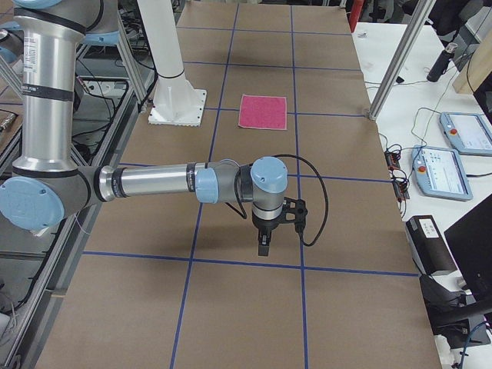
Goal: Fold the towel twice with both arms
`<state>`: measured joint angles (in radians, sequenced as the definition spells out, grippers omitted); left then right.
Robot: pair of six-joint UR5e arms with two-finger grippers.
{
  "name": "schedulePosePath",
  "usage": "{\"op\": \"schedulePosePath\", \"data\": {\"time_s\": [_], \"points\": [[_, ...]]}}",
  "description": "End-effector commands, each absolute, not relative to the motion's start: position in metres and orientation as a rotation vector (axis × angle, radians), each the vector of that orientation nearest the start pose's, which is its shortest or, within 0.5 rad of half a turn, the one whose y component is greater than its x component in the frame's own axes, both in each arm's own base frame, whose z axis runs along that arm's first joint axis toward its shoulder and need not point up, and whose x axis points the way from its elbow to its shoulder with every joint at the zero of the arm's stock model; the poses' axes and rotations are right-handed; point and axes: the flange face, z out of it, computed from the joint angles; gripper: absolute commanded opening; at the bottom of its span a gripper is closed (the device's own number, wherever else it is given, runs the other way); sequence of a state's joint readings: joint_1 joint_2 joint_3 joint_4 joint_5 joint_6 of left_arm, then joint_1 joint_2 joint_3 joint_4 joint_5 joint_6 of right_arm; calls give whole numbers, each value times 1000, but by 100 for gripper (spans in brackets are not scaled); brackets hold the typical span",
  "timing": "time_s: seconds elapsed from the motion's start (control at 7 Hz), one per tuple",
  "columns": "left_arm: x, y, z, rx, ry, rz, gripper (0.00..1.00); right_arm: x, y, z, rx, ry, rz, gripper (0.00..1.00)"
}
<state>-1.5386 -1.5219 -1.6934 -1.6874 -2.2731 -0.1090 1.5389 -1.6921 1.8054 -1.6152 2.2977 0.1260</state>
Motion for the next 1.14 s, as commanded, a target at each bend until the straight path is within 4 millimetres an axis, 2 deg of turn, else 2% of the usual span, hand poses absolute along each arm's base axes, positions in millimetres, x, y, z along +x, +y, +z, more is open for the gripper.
{"op": "schedulePosePath", "data": {"time_s": [0.0, 0.43, 0.57, 0.71, 1.0], "points": [[-53, -485, 614, 134, 711, -6, 100, 52, -445, 606, 10, -738, 62, 100], [-53, -488, 611, 136, 713, -6, 100, 51, -451, 600, 21, -742, 58, 100], [-48, -497, 595, 158, 774, 5, 100, 49, -474, 578, 54, -767, 54, 100], [-43, -526, 561, 214, 801, 36, 100, 42, -495, 556, 90, -798, 29, 100], [26, -546, 528, 235, 822, 180, 100, -10, -542, 502, 143, -792, -62, 100]]}}
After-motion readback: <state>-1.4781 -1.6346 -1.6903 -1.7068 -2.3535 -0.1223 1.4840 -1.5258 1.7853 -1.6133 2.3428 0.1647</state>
